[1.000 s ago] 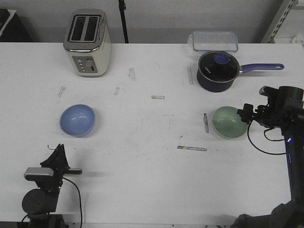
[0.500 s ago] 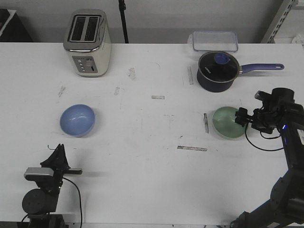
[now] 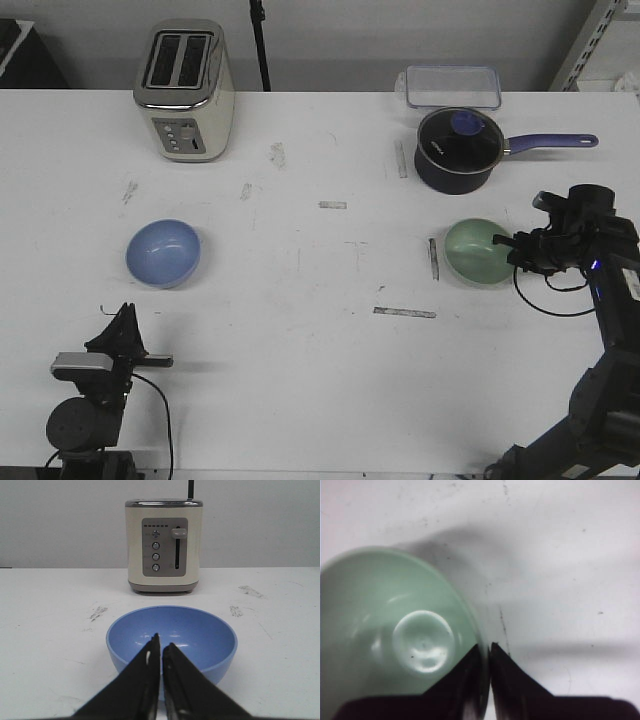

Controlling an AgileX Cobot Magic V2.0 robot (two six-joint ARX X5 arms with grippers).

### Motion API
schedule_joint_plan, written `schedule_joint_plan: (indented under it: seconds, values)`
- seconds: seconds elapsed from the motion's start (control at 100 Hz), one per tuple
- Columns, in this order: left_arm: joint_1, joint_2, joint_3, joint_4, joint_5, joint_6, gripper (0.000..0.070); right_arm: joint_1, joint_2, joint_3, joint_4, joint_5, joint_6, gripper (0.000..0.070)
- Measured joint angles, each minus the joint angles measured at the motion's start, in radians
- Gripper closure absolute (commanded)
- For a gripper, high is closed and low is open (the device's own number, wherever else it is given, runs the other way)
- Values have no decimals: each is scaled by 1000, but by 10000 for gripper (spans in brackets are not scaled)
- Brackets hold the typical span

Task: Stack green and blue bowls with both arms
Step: 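Grasp the rim of the pale green bowl with the right gripper, then drag the green bowl with the right gripper toward the table center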

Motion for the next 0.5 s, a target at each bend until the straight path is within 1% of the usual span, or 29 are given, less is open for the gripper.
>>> schedule_joint_plan:
  seconds: [0.15,0.27,0.36,0.5]
  values:
    - [0,0,0,0,0,0,697,5,-26,0,-1,1,8,696]
    - [0,0,0,0,0,0,697,29,-95,0,-2,1,67,696]
    - [0,0,0,0,0,0,697,72,-132,0,-2,0,118,696]
    - [0,0,0,0,0,0,697,179,-138,0,-3,2,151,696]
